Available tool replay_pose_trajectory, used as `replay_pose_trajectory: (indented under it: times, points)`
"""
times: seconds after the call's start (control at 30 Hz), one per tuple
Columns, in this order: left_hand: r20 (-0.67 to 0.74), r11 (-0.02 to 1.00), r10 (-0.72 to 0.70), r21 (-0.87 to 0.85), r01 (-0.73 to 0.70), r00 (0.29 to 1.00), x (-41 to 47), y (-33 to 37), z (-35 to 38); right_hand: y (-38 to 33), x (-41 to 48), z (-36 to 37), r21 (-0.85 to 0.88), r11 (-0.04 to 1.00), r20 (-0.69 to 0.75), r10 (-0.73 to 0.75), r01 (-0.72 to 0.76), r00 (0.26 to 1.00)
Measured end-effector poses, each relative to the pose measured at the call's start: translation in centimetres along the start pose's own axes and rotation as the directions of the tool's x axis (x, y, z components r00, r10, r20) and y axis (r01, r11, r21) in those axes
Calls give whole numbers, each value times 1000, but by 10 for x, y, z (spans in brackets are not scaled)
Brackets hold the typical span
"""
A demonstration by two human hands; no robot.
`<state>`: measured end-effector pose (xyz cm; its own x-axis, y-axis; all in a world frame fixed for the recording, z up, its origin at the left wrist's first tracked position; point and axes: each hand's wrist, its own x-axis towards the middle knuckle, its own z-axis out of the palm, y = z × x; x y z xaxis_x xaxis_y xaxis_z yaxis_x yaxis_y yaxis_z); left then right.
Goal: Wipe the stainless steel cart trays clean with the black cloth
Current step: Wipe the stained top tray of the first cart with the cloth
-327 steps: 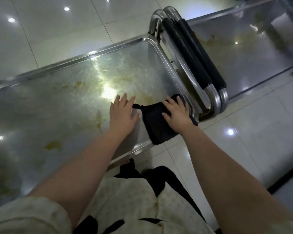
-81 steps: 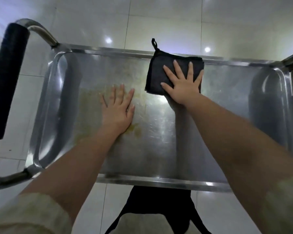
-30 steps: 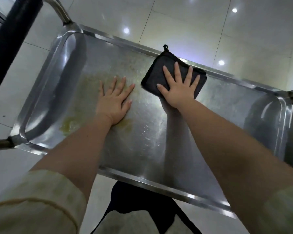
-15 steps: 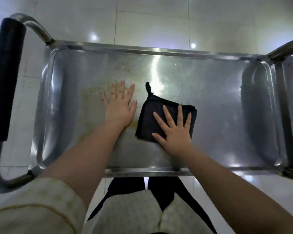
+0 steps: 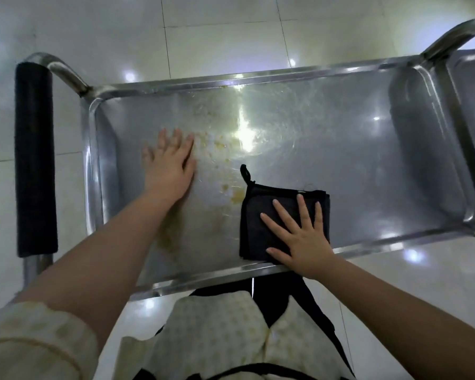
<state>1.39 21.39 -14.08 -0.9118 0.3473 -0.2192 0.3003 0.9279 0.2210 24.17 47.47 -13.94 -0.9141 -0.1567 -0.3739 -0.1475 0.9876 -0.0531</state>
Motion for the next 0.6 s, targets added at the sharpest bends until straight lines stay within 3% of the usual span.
replay_pose_trajectory:
  times: [0.2,0.33,0.4,0.6]
  points:
    - [76,993,-60,104,52,995,-2,-30,4,-12,4,-1,-25,987,-7,-157,157,988]
    - [73,992,-75,105,67,994,0,-30,7,-25,56,-15,-51,957,-1,-287,287,958]
    - [64,994,-68,90,62,996,1,-31,7,-22,103,-29,-53,967,-37,-252,250,967]
    - [4,997,-74,22,74,997,3,-36,14,-6,244,-87,23,999,-91,32,-30,995]
